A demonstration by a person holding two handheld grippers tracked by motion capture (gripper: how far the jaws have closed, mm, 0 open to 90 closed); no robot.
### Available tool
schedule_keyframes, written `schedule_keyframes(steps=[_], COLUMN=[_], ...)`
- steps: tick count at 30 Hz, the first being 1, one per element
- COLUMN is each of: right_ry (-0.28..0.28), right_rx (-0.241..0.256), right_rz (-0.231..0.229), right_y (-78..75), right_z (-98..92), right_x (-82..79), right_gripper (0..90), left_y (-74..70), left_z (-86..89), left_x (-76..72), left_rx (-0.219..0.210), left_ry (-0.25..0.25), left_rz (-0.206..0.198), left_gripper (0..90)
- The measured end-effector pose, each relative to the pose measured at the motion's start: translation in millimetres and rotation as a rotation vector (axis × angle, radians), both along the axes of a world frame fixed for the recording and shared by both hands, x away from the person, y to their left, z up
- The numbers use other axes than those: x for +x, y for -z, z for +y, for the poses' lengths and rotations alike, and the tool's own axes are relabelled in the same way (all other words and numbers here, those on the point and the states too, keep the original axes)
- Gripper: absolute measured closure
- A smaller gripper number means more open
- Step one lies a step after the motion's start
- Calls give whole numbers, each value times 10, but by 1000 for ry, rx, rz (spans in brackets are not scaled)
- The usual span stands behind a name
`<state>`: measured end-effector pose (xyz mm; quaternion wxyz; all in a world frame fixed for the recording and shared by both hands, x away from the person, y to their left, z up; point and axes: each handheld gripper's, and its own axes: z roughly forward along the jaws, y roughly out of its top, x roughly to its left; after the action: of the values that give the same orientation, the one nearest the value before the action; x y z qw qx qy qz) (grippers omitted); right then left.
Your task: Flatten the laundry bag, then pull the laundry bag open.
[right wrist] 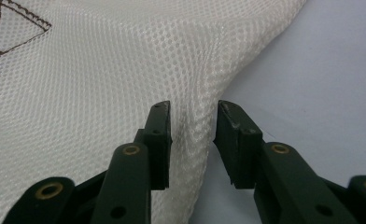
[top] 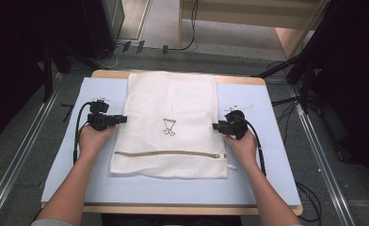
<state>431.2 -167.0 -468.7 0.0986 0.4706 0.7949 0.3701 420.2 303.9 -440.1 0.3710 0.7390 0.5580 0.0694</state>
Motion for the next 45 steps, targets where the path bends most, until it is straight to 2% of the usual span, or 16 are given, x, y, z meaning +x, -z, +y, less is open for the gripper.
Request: schedule_keyframes(steps=[4,7,14,17,19,22,25,26,28,31,36,41,45], right_ry=[5,-11,-18,-30,-39,-48,-66,-75,-93,-111,-126,-130,-141], right_rx=[3,13,39,31,49,72,74,72,66,56,66,75,61], right_rz=[10,-19,4,-27,-47,-47,-37,-31,-25,-29,-44,-28,-24], right_y=[-38,-82,-134,-197,-239,-275,-280,-276,-274,-285,-322,-301,-268], right_z=[-38,-51,-85,-99,-125,-143,-142,-139,-131,-122,-144,-148,-110], right_x=[-22,-37,-85,-146,-181,-232,-284,-308,-346,-413,-530,-631,-680], right_gripper=[629,628,614,613,602,578,565,563,562,557,543,544,548], left_y=[-37,-59,-175,-243,-269,-313,-347,-352,-362,-367,-378,-398,-404], left_z=[0,2,-17,-77,-110,-181,-249,-270,-322,-397,-492,-612,-707], left_x=[-29,-47,-132,-198,-223,-264,-294,-304,-333,-381,-444,-486,-504], left_rx=[-15,-11,-21,-26,-20,-21,-15,-17,8,-7,-3,2,0], left_ry=[16,27,58,88,104,123,145,149,175,203,231,268,293], left_rz=[-2,18,-3,-15,-17,-27,-38,-40,-50,-55,-54,-61,-64], left_gripper=[572,488,444,421,411,400,394,390,386,379,376,382,384])
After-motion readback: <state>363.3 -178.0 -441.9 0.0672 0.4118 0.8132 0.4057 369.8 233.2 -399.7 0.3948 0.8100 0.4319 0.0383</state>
